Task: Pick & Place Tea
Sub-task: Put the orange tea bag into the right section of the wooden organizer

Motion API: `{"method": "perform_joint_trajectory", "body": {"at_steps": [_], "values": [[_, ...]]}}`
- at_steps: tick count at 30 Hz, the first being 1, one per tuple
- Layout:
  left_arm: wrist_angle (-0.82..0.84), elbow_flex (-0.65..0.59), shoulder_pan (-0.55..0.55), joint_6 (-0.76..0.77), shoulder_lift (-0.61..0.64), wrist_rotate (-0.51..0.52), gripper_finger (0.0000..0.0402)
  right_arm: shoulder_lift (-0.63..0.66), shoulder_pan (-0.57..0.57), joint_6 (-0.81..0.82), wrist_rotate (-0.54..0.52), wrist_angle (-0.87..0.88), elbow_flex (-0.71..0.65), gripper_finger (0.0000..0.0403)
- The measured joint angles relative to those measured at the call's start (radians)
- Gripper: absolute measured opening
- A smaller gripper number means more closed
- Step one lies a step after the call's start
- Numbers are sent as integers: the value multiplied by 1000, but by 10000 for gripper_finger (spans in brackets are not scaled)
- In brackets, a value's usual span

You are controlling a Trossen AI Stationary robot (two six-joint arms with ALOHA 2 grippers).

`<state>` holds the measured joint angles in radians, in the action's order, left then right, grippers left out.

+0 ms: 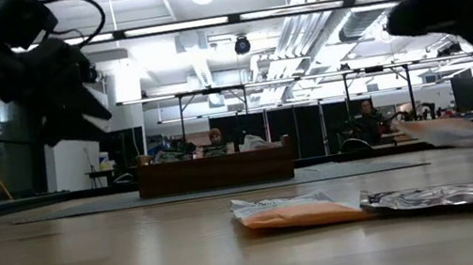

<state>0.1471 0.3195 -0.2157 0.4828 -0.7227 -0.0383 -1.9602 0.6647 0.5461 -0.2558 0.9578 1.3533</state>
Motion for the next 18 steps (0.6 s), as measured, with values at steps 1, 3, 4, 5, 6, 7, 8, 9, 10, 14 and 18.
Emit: {"method": "perform_joint_trajectory", "body": {"at_steps": [1, 3, 4, 5, 6, 7, 8, 9, 10, 14, 18], "values": [[-22, 0, 0, 0, 0, 0, 271, 0, -9, -22, 0, 1, 11, 1], [-75, 0, 0, 0, 0, 0, 271, 1, -30, -53, -1, 1, 35, 1], [-100, 0, 0, 0, 0, -1, 271, 1, -40, -67, -2, 6, 47, 1], [-127, 0, 0, 0, 0, -2, 271, 1, -52, -81, -2, 12, 57, 1], [-152, 0, 0, 0, 0, -3, 271, 1, -63, -95, -4, 18, 69, 0], [-175, 0, 0, 0, 0, -4, 271, 1, -76, -112, -4, 23, 83, 0], [-195, 0, 0, -1, 0, -4, 271, 1, -89, -133, 0, 26, 97, 0], [-212, 0, 0, -1, 0, -4, 271, 2, -103, -154, 6, 30, 113, 0], [-226, 0, 0, -1, -1, -3, 271, 2, -116, -176, 14, 34, 128, 0], [-258, 0, 0, 2, -4, -7, 271, 3, -166, -272, 19, 74, 205, 0], [-279, 0, 0, 45, -22, -48, 271, 3, -208, -422, 9, 150, 284, 0]]}}
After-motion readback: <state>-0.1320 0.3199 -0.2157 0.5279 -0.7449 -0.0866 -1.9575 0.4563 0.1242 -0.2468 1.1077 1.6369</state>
